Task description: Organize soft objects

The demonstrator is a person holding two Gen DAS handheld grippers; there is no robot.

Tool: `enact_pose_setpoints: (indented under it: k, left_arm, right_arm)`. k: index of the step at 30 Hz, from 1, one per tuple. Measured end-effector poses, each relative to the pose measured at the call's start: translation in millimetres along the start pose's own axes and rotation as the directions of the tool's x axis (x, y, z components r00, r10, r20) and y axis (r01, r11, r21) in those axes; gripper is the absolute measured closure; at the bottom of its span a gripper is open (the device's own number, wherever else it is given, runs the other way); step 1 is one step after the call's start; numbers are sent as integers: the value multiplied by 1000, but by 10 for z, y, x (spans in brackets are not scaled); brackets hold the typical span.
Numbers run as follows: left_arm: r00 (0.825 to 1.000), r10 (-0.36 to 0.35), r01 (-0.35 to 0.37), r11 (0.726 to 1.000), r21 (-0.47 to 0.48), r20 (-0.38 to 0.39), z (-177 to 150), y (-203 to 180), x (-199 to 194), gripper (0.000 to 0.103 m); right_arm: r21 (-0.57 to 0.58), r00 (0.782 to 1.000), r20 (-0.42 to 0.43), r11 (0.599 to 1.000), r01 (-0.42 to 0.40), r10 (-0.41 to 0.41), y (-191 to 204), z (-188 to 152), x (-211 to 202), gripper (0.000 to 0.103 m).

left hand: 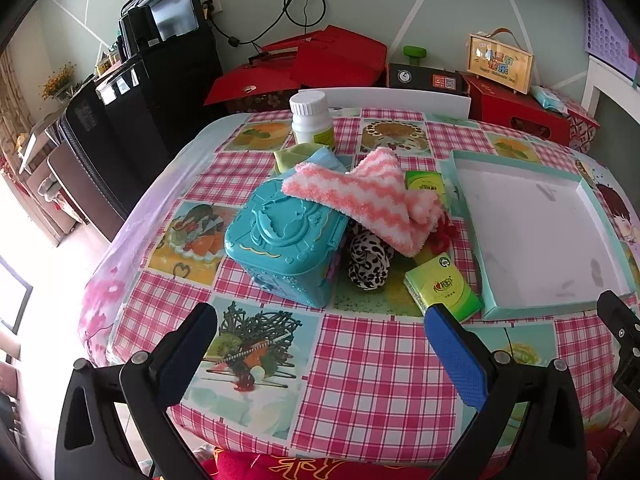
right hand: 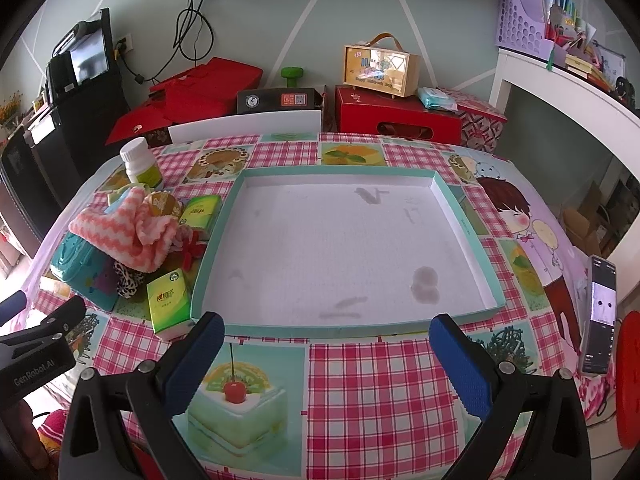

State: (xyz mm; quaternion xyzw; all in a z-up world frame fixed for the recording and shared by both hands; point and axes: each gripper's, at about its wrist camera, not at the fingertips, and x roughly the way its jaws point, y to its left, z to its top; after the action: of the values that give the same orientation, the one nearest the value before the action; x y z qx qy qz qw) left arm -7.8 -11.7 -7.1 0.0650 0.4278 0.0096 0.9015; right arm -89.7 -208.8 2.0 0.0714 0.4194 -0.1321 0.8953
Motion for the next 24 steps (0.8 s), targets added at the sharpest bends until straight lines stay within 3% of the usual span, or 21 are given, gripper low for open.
enact_pose_setpoints:
  k: [24]
  left_arm:
    - [1000,11,-11,1000,5,6,-1,0,-13,0]
  right_arm:
    - [-17,1000,-5,1000,6,-6,35,-7,16,0]
